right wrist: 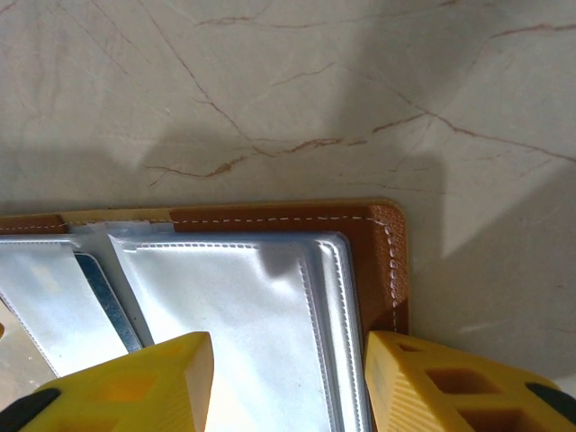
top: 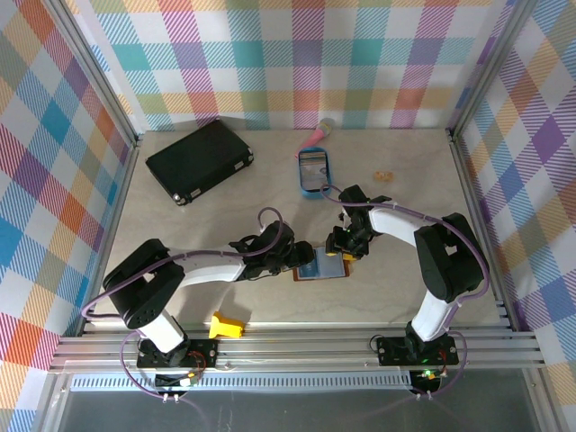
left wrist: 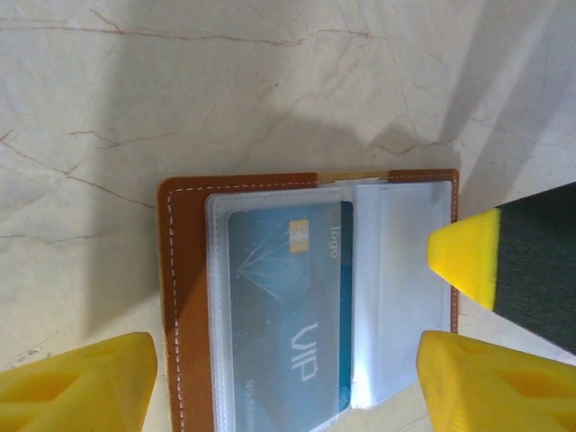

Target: Put the credit cards into the card holder

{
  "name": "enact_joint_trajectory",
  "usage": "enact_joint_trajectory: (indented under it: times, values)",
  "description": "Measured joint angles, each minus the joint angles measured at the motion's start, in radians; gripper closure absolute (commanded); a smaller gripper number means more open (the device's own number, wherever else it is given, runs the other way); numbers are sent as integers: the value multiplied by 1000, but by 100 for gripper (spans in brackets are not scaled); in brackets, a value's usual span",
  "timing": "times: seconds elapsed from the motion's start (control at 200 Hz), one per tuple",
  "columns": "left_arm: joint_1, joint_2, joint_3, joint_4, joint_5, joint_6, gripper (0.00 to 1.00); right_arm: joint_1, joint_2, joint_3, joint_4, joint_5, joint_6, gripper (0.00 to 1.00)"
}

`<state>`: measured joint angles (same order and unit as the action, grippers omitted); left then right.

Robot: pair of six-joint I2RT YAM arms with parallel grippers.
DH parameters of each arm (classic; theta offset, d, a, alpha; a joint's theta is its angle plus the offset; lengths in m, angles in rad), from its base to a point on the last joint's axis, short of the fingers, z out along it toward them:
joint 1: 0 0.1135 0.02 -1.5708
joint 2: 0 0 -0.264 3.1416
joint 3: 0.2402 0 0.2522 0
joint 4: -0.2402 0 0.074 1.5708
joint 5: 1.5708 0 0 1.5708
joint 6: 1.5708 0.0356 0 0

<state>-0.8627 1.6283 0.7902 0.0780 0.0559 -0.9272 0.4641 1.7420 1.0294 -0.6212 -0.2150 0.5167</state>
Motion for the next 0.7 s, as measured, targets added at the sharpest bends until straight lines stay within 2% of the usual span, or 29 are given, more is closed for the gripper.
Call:
enact_joint_trajectory:
  times: [0.265,0.7]
  values:
    - [0,7,39,-81,-47,-19,24,0,0,-1,1,0,0,52]
    - [0,42,48,-79,-23,-25,25,0,0,-1,1,-1,0,52]
